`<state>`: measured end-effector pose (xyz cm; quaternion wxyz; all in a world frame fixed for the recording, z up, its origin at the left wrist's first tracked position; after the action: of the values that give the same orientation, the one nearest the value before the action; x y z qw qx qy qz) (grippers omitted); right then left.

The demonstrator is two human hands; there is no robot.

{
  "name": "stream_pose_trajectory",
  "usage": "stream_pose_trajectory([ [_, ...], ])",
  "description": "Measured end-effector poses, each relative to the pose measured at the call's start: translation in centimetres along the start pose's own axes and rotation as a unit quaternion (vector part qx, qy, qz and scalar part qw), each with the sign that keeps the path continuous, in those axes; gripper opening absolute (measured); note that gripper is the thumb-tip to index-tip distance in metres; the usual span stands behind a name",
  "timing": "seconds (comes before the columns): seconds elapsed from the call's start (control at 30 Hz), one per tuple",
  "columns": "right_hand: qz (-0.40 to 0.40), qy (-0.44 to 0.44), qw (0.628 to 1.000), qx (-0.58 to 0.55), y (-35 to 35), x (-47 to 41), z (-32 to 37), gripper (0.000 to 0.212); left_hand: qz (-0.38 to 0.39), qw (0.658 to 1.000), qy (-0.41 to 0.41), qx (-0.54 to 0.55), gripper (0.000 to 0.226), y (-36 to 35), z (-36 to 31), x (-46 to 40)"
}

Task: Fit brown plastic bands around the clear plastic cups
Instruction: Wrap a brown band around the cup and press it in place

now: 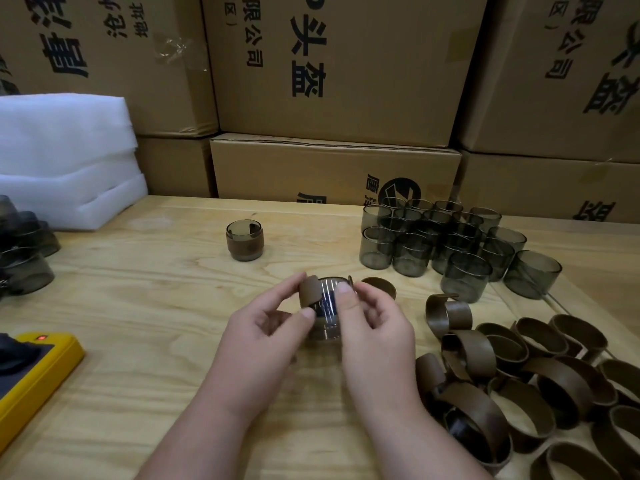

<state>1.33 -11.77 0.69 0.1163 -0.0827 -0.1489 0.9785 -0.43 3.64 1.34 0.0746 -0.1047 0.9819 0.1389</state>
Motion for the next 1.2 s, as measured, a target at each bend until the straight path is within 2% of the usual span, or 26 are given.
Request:
stream_pose_trajectory([
  [0.07, -0.016, 0.011, 0.999, -0.039, 0.2, 0.1, 0.2, 0.022, 0.054, 0.998, -0.031, 0.004, 0.056, -0.6, -0.2, 0.2],
  [0.13, -0.024, 0.013, 0.998, -0.065, 0.3, 0.1, 0.2, 0.021, 0.090, 0.995, -0.048, 0.004, 0.076, -1.0, 0.0, 0.3],
  [0.27, -0.030, 0.007, 0.996, -0.081, 0.4, 0.0, 0.2, 0.024, 0.102, 0.993, -0.066, 0.006, 0.099, -1.3, 0.2, 0.1],
  [0.37, -0.020, 0.012, 0.995, -0.094, 0.2, 0.0, 0.1, 0.037, 0.073, 0.995, -0.061, 0.024, 0.087, -1.4, 0.3, -0.2],
  [0.47, 0.022, 0.026, 0.995, -0.094, -0.2, 0.2, 0.2, 0.051, 0.050, 0.996, -0.043, 0.057, 0.069, -1.2, 0.3, -0.3],
  [0.63, 0.099, 0.012, 0.991, -0.091, -0.9, 0.5, 0.0, 0.038, 0.009, 0.997, -0.034, 0.072, 0.053, -0.3, 0.2, -0.4],
  [0.73, 0.092, -0.022, 0.990, -0.101, -1.0, 0.4, -0.3, 0.032, -0.002, 0.997, -0.022, 0.070, 0.043, -0.1, 0.5, -0.5],
  [0.8, 0.088, -0.032, 0.992, -0.081, -1.0, 0.2, -0.4, 0.037, -0.012, 0.997, -0.009, 0.078, 0.035, 0.0, 0.7, -0.7],
  [0.87, 0.089, -0.035, 0.994, -0.061, -1.1, 0.2, -0.4, 0.052, -0.019, 0.997, -0.001, 0.073, 0.039, 0.0, 1.0, -0.9],
  [0.93, 0.099, -0.030, 0.994, -0.040, -1.3, 0.4, -0.1, 0.071, -0.026, 0.997, 0.009, 0.069, 0.058, 0.1, 1.2, -0.9],
  [0.97, 0.105, -0.024, 0.994, -0.031, -1.4, 0.5, 0.1, 0.074, -0.031, 0.997, 0.013, 0.064, 0.065, 0.2, 1.3, -0.9],
  [1.13, 0.096, 0.009, 0.995, 0.014, -1.3, 0.5, 0.3, 0.043, -0.039, 0.999, -0.005, 0.025, 0.054, 0.1, 0.9, -0.8],
  [1.2, 0.089, 0.021, 0.995, 0.038, -1.2, 0.4, 0.2, 0.041, -0.028, 0.999, -0.017, -0.010, 0.051, 0.0, 0.6, -0.6],
])
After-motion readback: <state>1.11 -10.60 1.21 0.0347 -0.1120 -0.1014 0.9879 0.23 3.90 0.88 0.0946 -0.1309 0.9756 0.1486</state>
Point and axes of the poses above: each hand's wrist, its own x-axis away from the middle knuckle, its own y-axis out of the back of the hand, z = x × y, the point moved 5 cm from there along -x, towards the middle knuckle, and after that the axes turned 15 degrees about -x, right-handed, at the moved point
